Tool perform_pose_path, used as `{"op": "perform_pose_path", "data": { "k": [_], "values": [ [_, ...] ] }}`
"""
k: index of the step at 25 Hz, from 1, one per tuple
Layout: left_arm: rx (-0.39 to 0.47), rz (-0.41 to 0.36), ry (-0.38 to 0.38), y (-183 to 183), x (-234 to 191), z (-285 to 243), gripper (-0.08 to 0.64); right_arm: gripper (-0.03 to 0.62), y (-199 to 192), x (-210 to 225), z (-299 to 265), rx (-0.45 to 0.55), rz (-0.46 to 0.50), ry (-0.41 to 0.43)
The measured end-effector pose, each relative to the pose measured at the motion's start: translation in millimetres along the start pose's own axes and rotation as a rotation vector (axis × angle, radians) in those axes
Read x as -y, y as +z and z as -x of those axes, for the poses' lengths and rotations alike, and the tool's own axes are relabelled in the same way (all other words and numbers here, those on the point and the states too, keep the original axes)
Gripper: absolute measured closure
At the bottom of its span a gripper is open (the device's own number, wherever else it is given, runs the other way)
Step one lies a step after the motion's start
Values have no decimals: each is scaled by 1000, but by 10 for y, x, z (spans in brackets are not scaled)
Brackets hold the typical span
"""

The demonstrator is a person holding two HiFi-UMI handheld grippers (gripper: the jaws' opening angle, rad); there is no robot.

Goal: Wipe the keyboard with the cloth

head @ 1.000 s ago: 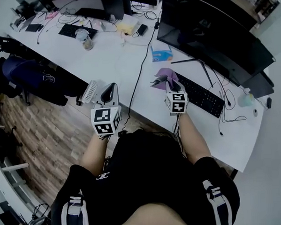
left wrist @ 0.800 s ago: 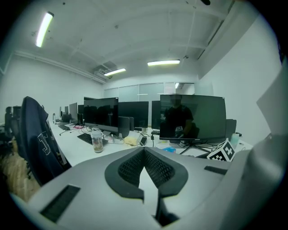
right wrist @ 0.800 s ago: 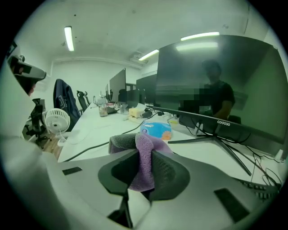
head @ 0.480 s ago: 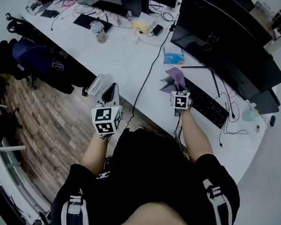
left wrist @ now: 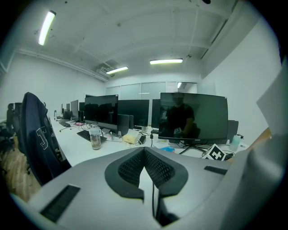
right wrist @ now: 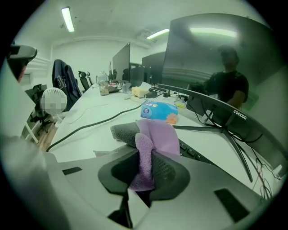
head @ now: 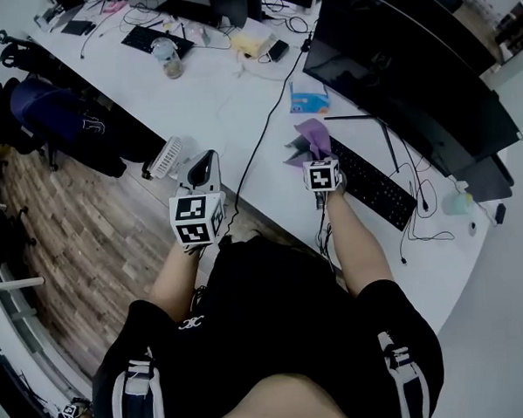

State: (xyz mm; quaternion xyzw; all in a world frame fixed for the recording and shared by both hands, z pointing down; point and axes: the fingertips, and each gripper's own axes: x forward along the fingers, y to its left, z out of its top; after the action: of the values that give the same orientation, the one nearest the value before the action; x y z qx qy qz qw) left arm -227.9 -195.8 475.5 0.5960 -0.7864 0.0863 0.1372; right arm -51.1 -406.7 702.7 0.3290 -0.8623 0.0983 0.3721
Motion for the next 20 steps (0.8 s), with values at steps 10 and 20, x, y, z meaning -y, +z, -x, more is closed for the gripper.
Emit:
{"op": "perform_pose_path", "data": {
  "k": [10,20],
  "values": [
    [8,-26,-68,76,351,-42,546,500,-88,63,57,-36,-39,11],
    [5,-41,-91,66,525,-25,546,500,-224,239,206,-13,-67,-23]
  ]
}}
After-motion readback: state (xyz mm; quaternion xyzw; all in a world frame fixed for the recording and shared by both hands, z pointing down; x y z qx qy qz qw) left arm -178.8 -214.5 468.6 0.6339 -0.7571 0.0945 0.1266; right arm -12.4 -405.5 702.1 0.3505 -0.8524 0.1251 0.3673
